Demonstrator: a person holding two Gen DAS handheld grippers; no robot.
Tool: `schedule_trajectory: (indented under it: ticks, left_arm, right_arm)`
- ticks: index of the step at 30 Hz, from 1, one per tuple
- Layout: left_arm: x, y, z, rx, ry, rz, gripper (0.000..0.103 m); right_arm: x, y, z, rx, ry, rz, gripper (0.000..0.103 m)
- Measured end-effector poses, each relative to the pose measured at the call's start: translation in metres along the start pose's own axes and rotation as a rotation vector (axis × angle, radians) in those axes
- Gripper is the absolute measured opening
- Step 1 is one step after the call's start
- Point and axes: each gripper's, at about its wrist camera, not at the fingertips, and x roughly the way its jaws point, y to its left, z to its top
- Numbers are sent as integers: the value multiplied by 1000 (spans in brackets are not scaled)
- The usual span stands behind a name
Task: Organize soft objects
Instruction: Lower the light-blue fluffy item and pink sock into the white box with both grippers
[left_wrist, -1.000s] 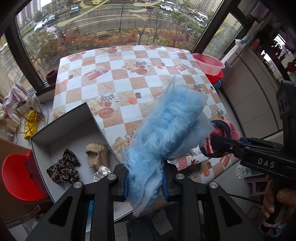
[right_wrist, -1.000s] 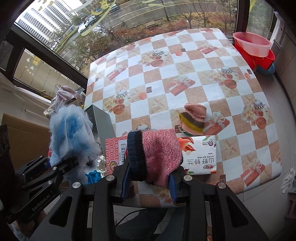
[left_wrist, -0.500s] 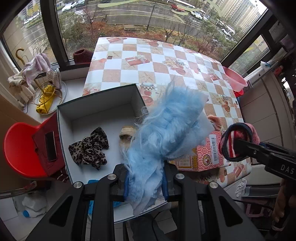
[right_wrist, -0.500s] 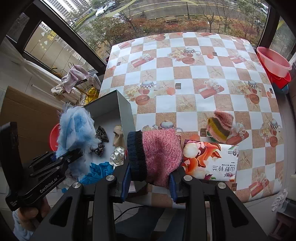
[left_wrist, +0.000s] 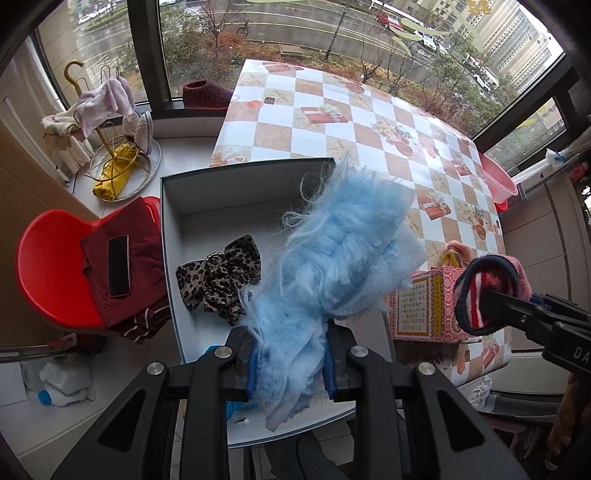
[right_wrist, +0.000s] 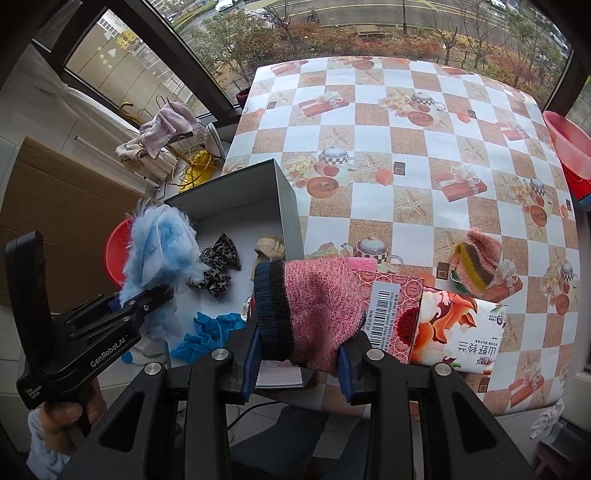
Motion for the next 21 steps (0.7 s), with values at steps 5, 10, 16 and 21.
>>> schedule_trajectory:
  ticks: [5, 10, 16, 21]
  left_arm:
    - [8, 10, -5, -21, 19, 21, 29]
    - [14, 15, -9, -41, 32, 34, 29]
    - [23, 21, -8, -69, 47, 41, 29]
    - [30, 31, 1, -102, 46, 54, 29]
  right_arm:
    - [11, 11, 3, -26, 24, 5, 36]
    - [22, 20, 4, -51, 50, 12, 36]
    - [37, 35, 7, -82, 86, 19, 36]
    - [50, 48, 15, -114, 103, 13, 36]
